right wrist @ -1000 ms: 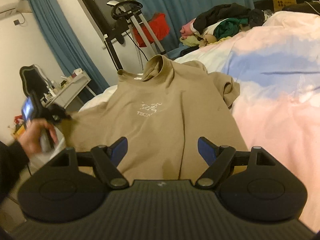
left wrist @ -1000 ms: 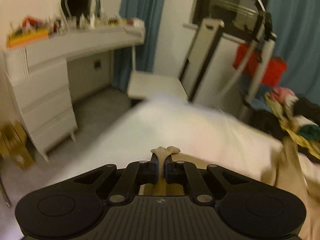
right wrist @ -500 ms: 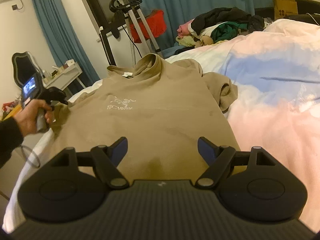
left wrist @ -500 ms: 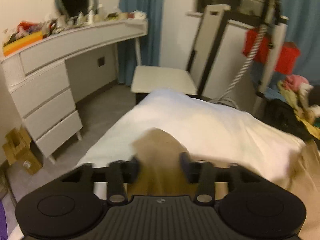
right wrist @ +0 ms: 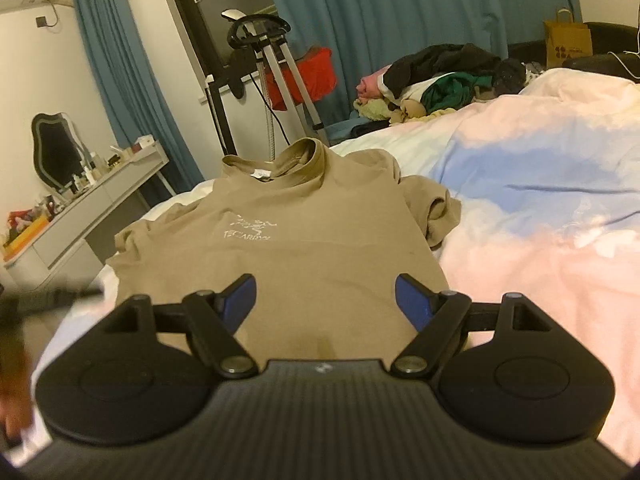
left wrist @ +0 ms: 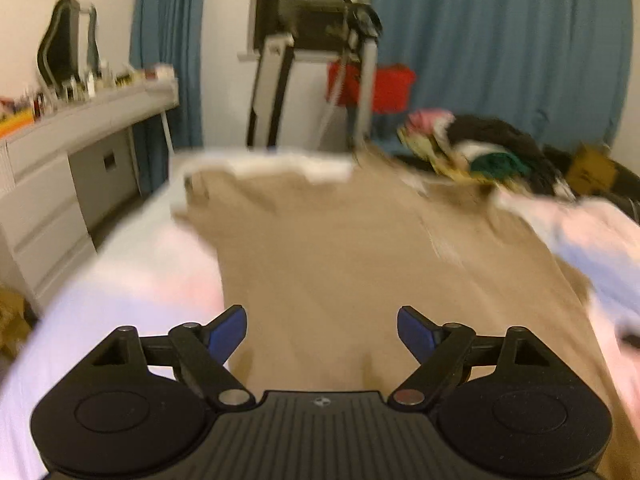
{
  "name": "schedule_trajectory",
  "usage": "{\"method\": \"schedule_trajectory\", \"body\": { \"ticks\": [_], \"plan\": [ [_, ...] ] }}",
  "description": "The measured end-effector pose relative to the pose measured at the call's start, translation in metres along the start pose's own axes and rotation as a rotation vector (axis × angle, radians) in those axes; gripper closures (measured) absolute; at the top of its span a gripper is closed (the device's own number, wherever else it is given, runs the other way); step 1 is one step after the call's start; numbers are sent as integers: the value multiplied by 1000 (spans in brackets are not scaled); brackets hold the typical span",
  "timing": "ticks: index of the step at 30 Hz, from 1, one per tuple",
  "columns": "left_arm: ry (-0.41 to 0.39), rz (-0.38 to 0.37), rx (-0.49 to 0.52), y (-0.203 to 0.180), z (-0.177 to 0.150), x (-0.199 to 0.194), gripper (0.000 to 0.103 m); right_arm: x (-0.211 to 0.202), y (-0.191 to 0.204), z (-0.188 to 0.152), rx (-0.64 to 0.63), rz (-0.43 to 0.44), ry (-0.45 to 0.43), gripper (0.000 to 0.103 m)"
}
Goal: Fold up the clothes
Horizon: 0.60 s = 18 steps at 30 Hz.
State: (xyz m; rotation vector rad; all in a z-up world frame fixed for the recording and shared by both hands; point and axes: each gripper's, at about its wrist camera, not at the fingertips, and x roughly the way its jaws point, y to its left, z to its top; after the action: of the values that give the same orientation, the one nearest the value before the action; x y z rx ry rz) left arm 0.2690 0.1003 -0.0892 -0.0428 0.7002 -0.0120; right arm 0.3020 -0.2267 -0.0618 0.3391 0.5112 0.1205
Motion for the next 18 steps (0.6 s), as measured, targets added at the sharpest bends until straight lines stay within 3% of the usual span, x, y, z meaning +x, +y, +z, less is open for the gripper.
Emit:
{"method": "schedule_trajectory", "body": {
  "ticks": [2, 6, 10, 12, 15, 18],
  "plan": [
    [90, 18, -19, 8, -29, -11, 19, -10, 0, 0, -1, -4, -5, 24],
    [194, 36, -94, 39, -61, -31, 19, -33, -6, 1, 60, -12, -2, 24],
    [324, -45, -238, 68, -68, -35, 26, -52, -15, 0, 117, -26, -7, 24],
    [380, -82, -274, 70, -72, -35, 32, -59, -18, -1, 124, -35, -10, 24],
    [433, -117, -242, 61, -75, -40, 43, -67, -18, -1, 126, -42, -22, 24],
    [511, -136, -200, 51, -78, -42, 63, -68, -18, -2, 125, -44, -27, 24]
  ]
}}
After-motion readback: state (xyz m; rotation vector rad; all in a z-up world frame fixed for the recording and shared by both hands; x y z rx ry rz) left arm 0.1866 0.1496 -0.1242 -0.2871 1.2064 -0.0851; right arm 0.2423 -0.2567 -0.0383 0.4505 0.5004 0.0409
